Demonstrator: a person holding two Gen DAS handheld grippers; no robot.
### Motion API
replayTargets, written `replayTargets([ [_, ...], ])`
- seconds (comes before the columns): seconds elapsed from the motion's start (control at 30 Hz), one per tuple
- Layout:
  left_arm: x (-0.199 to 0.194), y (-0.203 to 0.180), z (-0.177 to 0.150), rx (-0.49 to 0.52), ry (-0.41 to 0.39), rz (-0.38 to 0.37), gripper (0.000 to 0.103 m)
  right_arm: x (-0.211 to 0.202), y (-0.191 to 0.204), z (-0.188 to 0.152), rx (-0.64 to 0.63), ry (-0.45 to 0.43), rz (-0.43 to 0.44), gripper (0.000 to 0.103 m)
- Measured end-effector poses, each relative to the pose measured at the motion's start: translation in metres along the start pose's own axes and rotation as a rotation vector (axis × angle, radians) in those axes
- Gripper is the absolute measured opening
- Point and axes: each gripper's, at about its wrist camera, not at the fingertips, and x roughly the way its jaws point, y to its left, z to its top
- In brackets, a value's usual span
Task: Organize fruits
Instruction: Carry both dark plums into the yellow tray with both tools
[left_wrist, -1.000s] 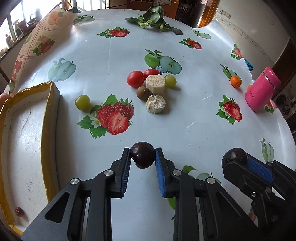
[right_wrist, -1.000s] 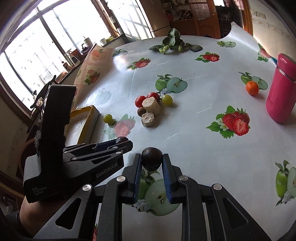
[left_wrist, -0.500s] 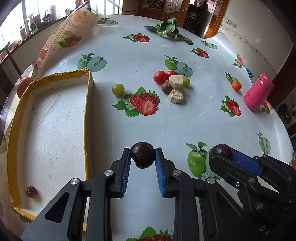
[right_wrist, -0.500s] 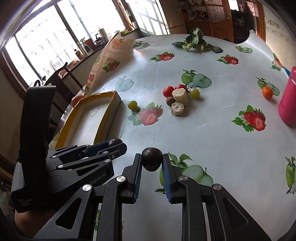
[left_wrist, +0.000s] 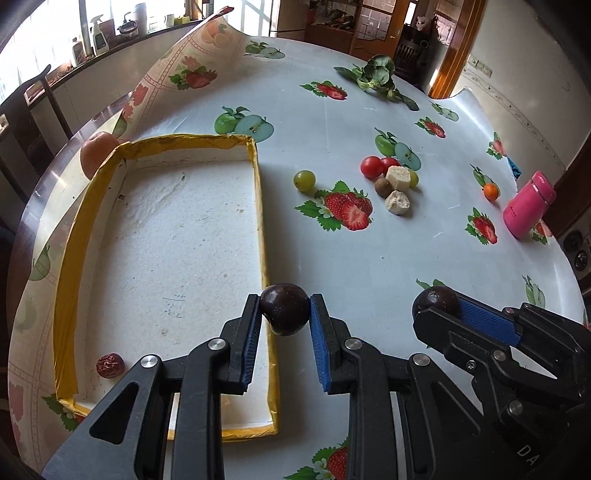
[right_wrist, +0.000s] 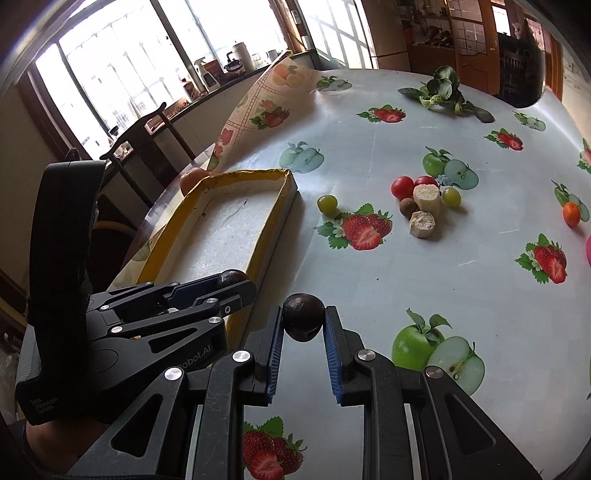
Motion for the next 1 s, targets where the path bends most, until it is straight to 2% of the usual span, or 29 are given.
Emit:
replayTargets([
  [0.57, 0.002, 0.076, -0.008, -0.119, 0.014, 0.085, 0.023, 0.043, 0.066, 0.021, -0.113, 0.052, 0.098, 0.022],
  [1.0, 0.022, 0.115, -0.015, -0.176, 0.067, 0.128, 0.024, 0.100, 0.093, 0.021, -0.169, 0.168, 0.157, 0.022],
])
